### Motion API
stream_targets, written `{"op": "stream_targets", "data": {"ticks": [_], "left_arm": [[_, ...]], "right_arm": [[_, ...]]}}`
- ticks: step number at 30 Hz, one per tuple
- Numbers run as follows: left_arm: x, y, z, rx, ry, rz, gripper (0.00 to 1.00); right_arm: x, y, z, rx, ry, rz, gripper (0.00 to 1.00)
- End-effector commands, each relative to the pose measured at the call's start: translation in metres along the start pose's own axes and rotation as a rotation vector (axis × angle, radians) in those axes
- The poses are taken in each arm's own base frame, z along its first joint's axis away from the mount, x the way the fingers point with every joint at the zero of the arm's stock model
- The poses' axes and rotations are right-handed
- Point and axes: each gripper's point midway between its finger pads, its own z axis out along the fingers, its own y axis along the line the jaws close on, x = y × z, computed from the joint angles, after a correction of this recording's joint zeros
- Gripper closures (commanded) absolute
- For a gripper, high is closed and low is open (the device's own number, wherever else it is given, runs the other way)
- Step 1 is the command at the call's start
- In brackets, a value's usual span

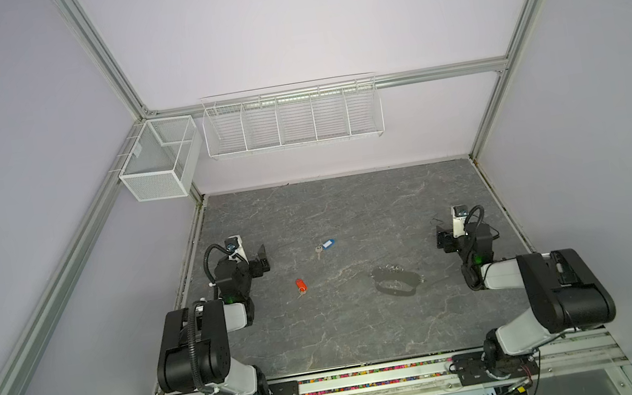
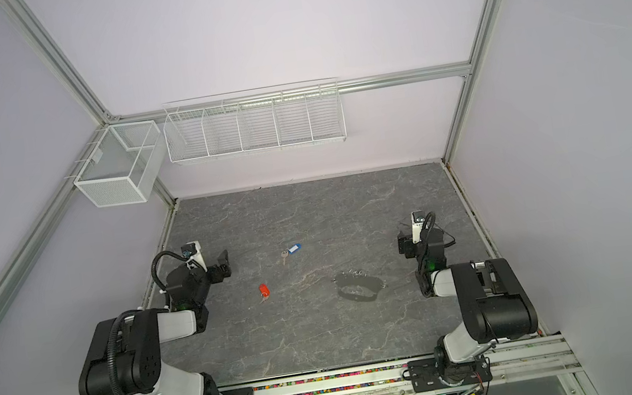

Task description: Put the keys on the keyring

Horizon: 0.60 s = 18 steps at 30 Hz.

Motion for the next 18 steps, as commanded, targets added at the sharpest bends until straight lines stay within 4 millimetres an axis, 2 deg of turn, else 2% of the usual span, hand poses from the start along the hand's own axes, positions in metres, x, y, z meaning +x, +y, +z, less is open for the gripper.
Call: {"op": "stream_targets", "data": {"ticks": [1,18], "left_arm": [[-0.0066,0.0015,0.0043,-0.010,-0.013,-0.001,0.01],[-0.0070,-0.0007,0.0051,0.001,-0.011,0.003,0.01]], "right_arm": [[-0.0118,0.0014,0.0003,-0.012,-0.032,0.021,0.12],[-0.0121,0.0045,0.0005,-0.039,-0.033,0.022,0.12]]}}
